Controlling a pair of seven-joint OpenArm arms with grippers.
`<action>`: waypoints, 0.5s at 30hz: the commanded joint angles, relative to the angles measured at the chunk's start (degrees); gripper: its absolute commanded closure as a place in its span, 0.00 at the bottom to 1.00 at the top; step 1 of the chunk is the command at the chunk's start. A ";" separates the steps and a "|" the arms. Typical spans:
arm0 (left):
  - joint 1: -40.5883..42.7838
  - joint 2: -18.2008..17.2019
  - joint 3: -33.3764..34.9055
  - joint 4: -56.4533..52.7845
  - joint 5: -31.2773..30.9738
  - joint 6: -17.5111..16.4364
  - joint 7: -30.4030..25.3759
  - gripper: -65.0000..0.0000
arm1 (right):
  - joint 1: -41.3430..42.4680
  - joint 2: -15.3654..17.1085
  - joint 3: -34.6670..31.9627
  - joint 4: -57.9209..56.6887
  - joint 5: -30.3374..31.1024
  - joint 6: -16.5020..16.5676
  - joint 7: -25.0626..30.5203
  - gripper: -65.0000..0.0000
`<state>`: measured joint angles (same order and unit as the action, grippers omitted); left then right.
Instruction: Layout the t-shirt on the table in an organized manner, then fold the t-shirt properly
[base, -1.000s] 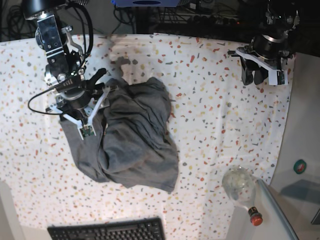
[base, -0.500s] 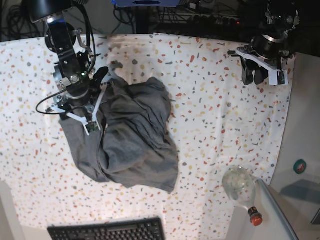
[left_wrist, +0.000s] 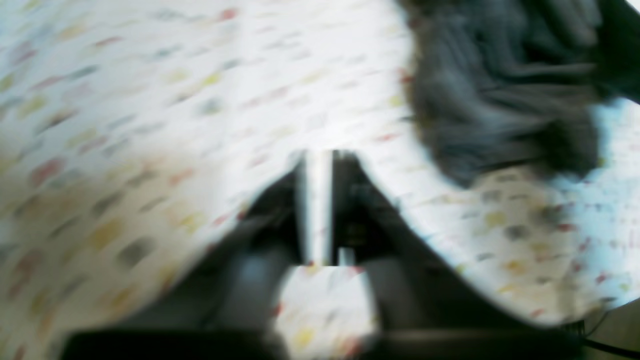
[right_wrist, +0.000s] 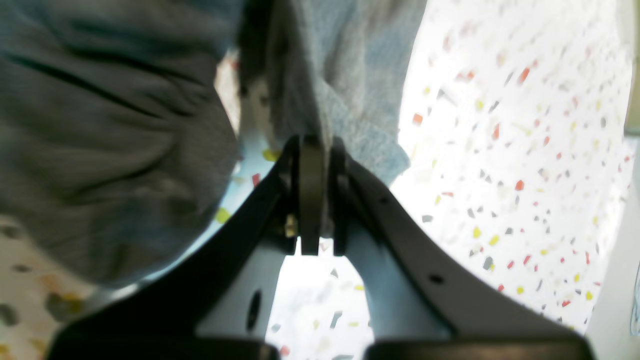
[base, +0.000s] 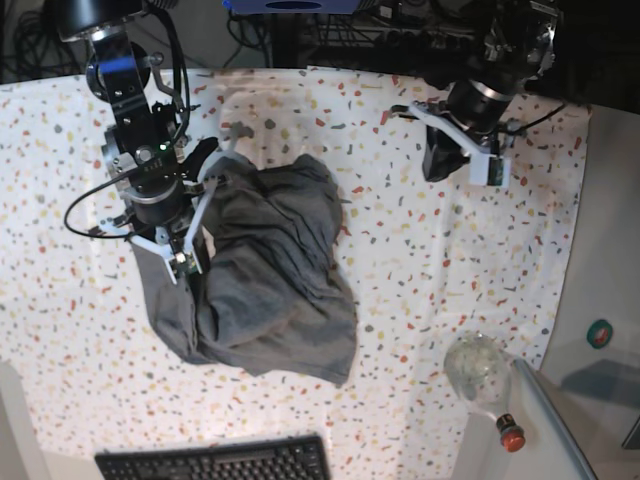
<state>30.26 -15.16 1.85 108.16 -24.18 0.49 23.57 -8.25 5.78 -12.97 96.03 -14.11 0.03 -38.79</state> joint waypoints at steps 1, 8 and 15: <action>-2.26 -0.27 1.80 0.90 -0.12 -0.10 -1.55 1.00 | 1.00 0.42 1.50 3.00 -0.79 -0.34 1.11 1.00; -18.09 5.18 14.90 -10.97 -0.12 0.26 -1.64 1.00 | 5.22 0.59 8.53 4.76 -0.79 -0.34 -4.95 1.00; -26.17 11.77 14.81 -34.18 7.70 0.26 -1.81 1.00 | 7.68 0.77 14.07 4.32 -0.79 -0.34 -4.86 1.00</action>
<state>4.36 -3.68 16.47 72.84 -15.64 1.48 22.55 -1.50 6.33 0.97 99.57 -14.20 0.01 -44.86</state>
